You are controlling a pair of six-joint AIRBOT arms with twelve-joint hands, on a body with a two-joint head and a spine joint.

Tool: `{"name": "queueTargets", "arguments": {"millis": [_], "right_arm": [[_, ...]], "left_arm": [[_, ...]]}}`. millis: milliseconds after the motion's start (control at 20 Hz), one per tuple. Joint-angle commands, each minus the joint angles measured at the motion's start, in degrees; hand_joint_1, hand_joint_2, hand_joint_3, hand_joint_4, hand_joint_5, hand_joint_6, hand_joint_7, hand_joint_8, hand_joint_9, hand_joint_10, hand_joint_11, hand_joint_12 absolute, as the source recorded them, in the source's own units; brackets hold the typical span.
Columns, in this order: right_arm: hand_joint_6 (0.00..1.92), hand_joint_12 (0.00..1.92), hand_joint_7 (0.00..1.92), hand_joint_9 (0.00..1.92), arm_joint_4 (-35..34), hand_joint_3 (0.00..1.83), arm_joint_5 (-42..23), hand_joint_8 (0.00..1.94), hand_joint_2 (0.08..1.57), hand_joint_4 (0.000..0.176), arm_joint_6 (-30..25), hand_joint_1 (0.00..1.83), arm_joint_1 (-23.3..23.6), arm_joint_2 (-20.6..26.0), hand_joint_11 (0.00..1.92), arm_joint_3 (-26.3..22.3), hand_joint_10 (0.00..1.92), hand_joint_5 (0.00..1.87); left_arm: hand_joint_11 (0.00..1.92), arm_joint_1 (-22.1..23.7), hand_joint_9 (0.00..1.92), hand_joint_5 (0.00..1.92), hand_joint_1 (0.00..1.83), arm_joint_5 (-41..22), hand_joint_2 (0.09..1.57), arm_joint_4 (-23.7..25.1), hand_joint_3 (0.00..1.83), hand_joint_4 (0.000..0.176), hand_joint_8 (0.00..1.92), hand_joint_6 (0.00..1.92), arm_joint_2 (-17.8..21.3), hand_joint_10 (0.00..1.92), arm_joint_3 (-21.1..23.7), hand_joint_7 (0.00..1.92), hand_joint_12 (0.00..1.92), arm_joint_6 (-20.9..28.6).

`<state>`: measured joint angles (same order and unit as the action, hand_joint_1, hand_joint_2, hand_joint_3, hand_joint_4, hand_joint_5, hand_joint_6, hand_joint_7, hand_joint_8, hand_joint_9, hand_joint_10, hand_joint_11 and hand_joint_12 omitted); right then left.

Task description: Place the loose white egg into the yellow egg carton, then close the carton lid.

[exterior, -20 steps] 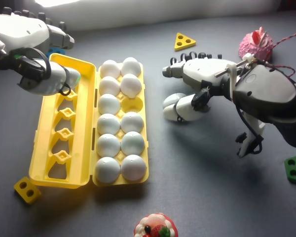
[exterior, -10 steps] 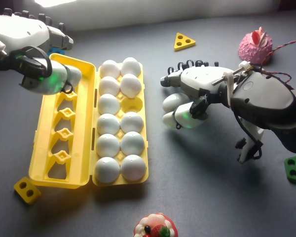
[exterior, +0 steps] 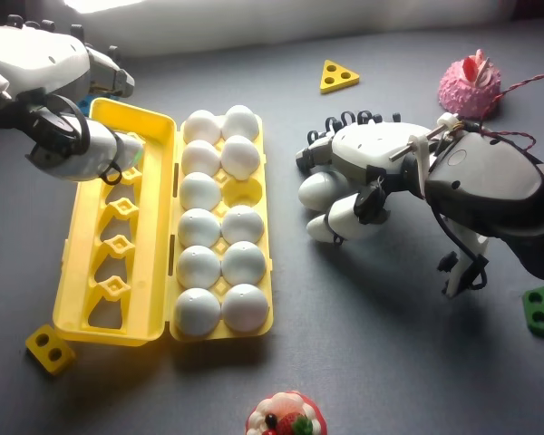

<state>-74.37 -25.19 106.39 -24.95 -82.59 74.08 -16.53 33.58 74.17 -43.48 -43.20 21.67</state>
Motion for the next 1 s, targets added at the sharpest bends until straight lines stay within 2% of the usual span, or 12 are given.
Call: {"name": "queueTargets", "arguments": {"millis": [0,100,150,300,350,400,450,500,650,750,900,950], "right_arm": [[0.05,0.41,0.14,0.02,1.7,0.0,-2.21,0.0,1.09,0.0,0.07,0.9,0.46,0.41,0.0,0.18,0.01,0.4],[0.07,0.5,0.17,0.04,2.55,0.0,-2.22,0.0,1.09,0.0,0.07,0.88,0.62,0.42,0.0,0.17,0.01,0.45],[0.08,0.59,0.18,0.05,3.03,0.0,-2.27,0.0,1.1,0.0,0.05,0.87,0.79,0.41,0.0,0.17,0.02,0.45],[0.14,0.71,0.19,0.05,3.18,0.0,-2.45,0.0,1.09,0.0,-0.06,0.95,1.38,0.41,0.0,0.17,0.01,0.5],[0.21,0.76,0.2,0.04,3.22,0.0,-2.45,0.0,1.11,0.0,-0.18,0.95,1.64,0.41,0.0,0.17,0.01,0.49],[0.21,0.76,0.2,0.04,3.28,0.0,-2.45,0.0,1.11,0.0,-0.23,0.95,1.84,0.42,0.0,0.17,0.01,0.49],[0.48,0.58,0.28,0.08,3.42,0.0,-2.44,0.01,1.12,0.0,-0.23,0.97,1.97,0.42,0.0,0.17,0.01,0.43],[0.56,0.51,0.28,0.08,3.81,0.0,-2.44,0.0,1.12,0.0,-0.24,0.96,2.01,0.42,0.0,0.17,0.01,0.41],[0.65,0.37,0.31,0.1,4.55,0.0,-2.51,0.01,1.12,0.0,-0.23,0.98,1.99,0.49,0.0,0.15,0.01,0.46],[0.65,0.31,0.34,0.1,4.85,0.0,-2.51,0.01,1.12,0.0,-0.23,0.99,1.94,0.54,0.0,0.16,0.01,0.5],[0.64,0.47,0.3,0.1,4.89,0.0,-2.5,0.0,1.12,0.0,-0.2,0.97,1.85,0.56,0.0,0.16,0.01,0.46],[0.62,0.59,0.33,0.13,4.95,0.0,-2.5,0.01,1.1,0.0,-0.2,0.97,1.88,0.59,0.0,0.17,0.01,0.49]], "left_arm": [[0.0,0.77,0.3,0.38,0.48,-0.13,1.32,3.51,0.0,0.032,0.01,0.0,-0.27,0.54,-0.28,0.42,1.51,-0.21],[0.0,0.76,0.29,0.38,0.5,-0.13,1.31,3.51,0.0,0.036,0.01,0.0,-0.27,0.54,-0.3,0.42,1.52,-0.21],[0.0,0.76,0.29,0.38,0.5,-0.13,1.31,3.5,0.0,0.03,0.01,0.0,-0.27,0.54,-0.31,0.42,1.52,-0.21],[0.0,0.76,0.32,0.37,0.5,-0.13,1.3,3.5,0.0,0.03,0.0,0.0,-0.27,0.57,-0.31,0.42,1.53,-0.21],[0.0,0.76,0.32,0.36,0.5,-0.13,1.31,3.49,0.0,0.025,0.0,0.0,-0.27,0.57,-0.31,0.42,1.53,-0.21],[0.0,0.76,0.32,0.36,0.5,-0.13,1.31,3.44,0.0,0.025,0.0,0.0,-0.27,0.57,-0.31,0.42,1.53,-0.21],[0.0,0.76,0.31,0.32,0.5,-0.13,1.3,3.36,0.0,0.03,0.0,0.0,-0.27,0.61,-0.31,0.39,1.53,-0.21],[0.0,0.76,0.29,0.33,0.53,-0.13,1.29,3.26,0.0,0.036,0.0,0.0,-0.27,0.65,-0.31,0.37,1.55,-0.21],[0.0,0.76,0.2,0.33,0.56,-0.13,1.29,3.09,0.0,0.041,0.0,0.01,-0.27,0.64,-0.22,0.25,1.52,-0.21],[0.0,0.76,0.22,0.34,0.57,-0.14,1.29,2.96,0.0,0.037,0.01,0.01,-0.27,0.59,-0.2,0.29,1.51,-0.21],[0.0,0.76,0.18,0.36,0.53,-0.13,1.29,2.87,0.0,0.043,0.0,0.0,-0.27,0.5,-0.16,0.21,1.49,-0.21],[0.0,0.76,0.18,0.35,0.53,-0.13,1.3,2.83,0.0,0.037,0.0,0.0,-0.27,0.49,-0.2,0.2,1.48,-0.21]]}}
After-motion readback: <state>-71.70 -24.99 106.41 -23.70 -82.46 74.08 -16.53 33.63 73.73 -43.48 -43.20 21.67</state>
